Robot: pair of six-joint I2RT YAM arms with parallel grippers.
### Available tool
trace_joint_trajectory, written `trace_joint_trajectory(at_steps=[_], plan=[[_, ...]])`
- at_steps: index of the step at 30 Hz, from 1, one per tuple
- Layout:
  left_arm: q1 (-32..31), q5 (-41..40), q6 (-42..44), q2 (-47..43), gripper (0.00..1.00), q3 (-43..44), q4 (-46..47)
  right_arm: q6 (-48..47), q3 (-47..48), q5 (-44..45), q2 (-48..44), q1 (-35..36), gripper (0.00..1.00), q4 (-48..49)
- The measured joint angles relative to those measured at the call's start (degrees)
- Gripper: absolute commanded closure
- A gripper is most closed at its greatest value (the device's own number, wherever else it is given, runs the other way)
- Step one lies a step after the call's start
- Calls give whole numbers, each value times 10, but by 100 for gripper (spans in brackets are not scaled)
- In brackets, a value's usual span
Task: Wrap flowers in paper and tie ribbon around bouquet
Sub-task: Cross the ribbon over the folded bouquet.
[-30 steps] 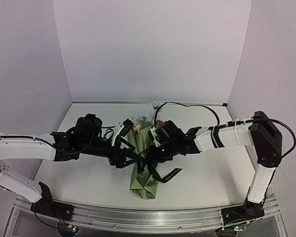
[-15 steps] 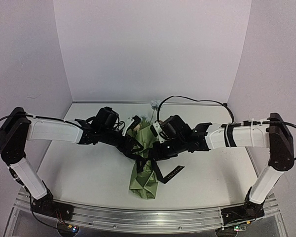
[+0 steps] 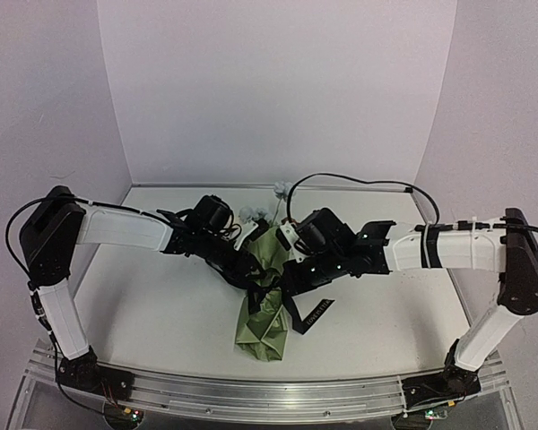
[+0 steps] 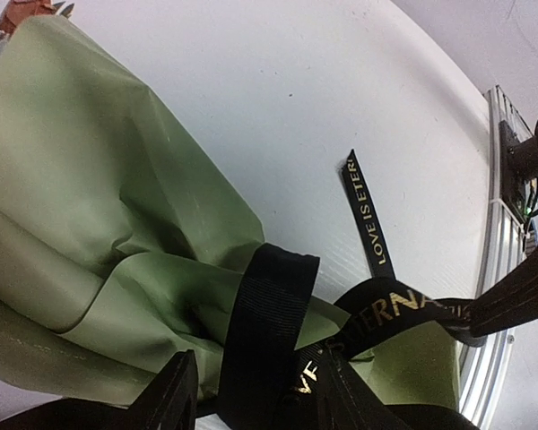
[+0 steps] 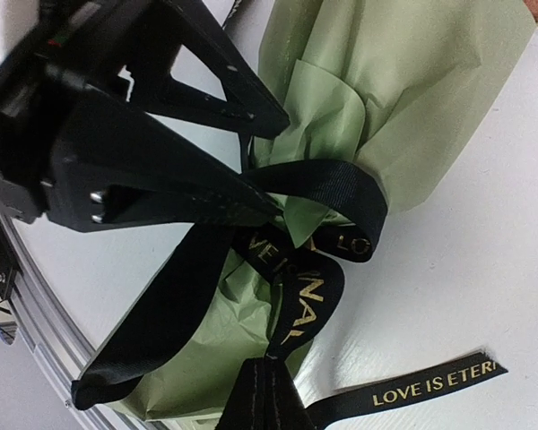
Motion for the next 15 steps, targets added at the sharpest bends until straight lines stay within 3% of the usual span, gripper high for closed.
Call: trace_joint_trajectory(at_steps=[7,15], plan=[[0,0,4,19,68,15,-22,-16,0,4,-2,2,100,-3],[0,-3,18,24,94,19,-21,-51,0,1,-2,1,100,10]])
